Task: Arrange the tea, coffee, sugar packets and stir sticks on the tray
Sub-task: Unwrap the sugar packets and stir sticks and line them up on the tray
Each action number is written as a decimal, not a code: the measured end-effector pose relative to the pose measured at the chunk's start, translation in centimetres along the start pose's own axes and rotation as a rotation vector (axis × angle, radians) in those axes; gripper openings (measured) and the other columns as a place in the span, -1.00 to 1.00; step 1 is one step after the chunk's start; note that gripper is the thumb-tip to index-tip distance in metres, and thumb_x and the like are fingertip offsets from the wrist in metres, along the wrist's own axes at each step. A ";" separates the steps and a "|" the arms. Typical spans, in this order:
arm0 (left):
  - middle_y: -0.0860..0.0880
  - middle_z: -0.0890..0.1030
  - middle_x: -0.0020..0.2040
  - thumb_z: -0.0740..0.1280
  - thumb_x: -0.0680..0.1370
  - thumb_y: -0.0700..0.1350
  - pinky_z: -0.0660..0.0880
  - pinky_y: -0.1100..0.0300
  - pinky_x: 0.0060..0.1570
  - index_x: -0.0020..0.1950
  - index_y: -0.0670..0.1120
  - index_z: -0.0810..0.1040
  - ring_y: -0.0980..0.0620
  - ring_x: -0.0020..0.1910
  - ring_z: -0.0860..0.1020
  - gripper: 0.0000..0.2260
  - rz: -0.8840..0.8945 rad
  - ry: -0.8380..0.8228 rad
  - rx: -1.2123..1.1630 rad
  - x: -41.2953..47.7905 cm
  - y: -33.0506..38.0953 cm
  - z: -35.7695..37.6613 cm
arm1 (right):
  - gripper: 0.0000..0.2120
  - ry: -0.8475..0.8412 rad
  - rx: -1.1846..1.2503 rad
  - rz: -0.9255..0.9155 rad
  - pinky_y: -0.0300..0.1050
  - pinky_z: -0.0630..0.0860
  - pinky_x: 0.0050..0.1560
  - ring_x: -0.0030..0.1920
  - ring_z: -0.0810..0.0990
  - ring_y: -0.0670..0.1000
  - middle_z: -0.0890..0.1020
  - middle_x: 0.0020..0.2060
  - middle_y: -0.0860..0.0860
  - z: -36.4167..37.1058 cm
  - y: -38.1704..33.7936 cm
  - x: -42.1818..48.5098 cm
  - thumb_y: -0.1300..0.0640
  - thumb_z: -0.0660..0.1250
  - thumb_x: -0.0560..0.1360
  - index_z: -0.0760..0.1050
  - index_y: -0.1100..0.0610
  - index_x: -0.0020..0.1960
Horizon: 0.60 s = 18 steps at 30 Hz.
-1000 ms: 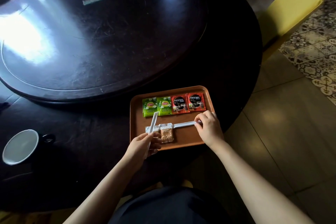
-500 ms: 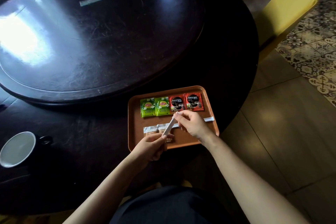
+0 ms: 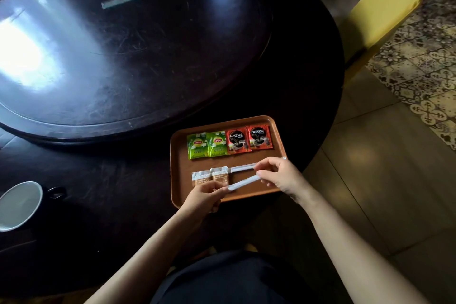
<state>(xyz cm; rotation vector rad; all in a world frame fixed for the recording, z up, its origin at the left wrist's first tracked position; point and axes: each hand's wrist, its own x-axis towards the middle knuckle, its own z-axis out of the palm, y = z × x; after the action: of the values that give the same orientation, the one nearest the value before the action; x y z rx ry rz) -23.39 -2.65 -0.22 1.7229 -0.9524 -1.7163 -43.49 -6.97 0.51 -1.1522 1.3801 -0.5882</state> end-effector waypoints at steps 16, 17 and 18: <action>-0.15 0.60 0.00 0.38 0.44 -0.17 0.40 0.16 -0.04 0.03 -0.15 0.58 -0.03 -0.04 0.53 -0.81 0.117 0.737 0.443 0.9 -2.6 -6.8 | -0.81 0.346 -0.364 -0.019 0.00 0.59 0.02 -0.05 0.59 0.07 0.61 -0.13 0.08 -2.4 4.3 3.0 0.28 0.33 0.43 0.49 0.01 -0.23; -0.17 0.58 0.03 0.38 0.44 -0.18 0.38 0.15 -0.01 0.05 -0.16 0.56 -0.04 -0.02 0.52 -0.80 0.104 0.749 0.457 0.9 -2.9 -7.0 | -0.81 0.369 -0.382 -0.031 0.04 0.59 0.03 -0.05 0.59 0.09 0.60 -0.14 0.07 -2.3 4.6 3.1 0.28 0.34 0.43 0.49 0.00 -0.23; -0.19 0.57 0.06 0.38 0.44 -0.18 0.38 0.13 0.01 0.07 -0.17 0.55 -0.06 0.00 0.52 -0.78 0.094 0.752 0.459 1.0 -3.1 -7.2 | -0.83 0.392 -0.402 -0.054 0.06 0.59 0.04 -0.03 0.58 0.10 0.59 -0.18 0.04 -2.3 4.8 3.2 0.28 0.34 0.42 0.51 0.02 -0.22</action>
<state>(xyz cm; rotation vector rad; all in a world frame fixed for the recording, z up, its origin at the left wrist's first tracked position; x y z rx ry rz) -15.98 -2.32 -2.82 2.3064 -1.0677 -0.6839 -46.48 -8.53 -4.69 -1.4491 1.8679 -0.6131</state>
